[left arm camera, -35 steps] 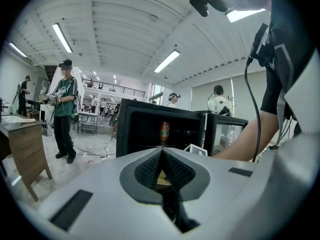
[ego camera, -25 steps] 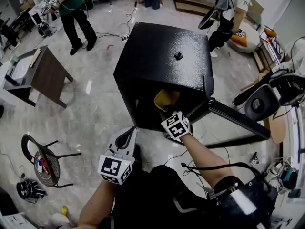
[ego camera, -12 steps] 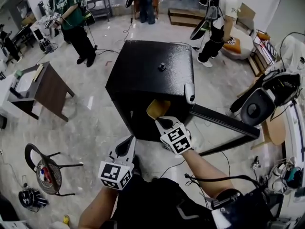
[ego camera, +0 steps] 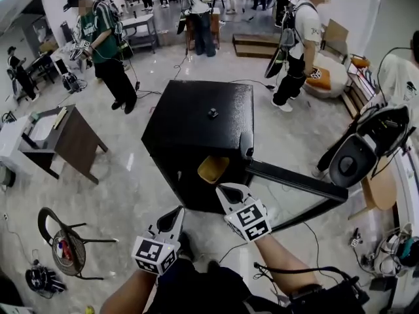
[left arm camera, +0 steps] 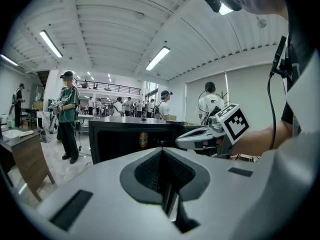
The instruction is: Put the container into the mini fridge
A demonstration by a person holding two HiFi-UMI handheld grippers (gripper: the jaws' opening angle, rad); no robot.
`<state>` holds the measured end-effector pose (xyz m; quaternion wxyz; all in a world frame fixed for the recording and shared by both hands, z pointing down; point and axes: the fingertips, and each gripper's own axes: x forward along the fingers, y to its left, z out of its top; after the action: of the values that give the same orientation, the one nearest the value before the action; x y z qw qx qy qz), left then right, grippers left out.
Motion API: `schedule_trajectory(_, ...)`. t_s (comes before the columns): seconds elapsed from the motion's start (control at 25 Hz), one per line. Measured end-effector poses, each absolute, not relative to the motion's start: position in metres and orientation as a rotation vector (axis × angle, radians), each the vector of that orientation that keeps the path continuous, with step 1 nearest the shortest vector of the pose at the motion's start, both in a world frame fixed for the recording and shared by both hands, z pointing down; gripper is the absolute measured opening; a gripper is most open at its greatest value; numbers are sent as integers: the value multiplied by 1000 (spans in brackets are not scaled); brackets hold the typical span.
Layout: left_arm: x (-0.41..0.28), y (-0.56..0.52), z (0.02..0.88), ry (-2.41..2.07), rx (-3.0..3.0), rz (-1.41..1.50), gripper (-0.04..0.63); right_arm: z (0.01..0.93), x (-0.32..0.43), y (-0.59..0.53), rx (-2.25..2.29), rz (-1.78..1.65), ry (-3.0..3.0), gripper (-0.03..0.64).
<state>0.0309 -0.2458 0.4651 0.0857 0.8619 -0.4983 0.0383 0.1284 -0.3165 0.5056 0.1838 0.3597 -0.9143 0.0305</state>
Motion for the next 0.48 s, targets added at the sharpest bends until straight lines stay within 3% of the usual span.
schedule_trajectory(0.48, 37, -228, 431, -1523, 2597, 58, 9, 463, 172, -275, 1142, 66, -2625, 17)
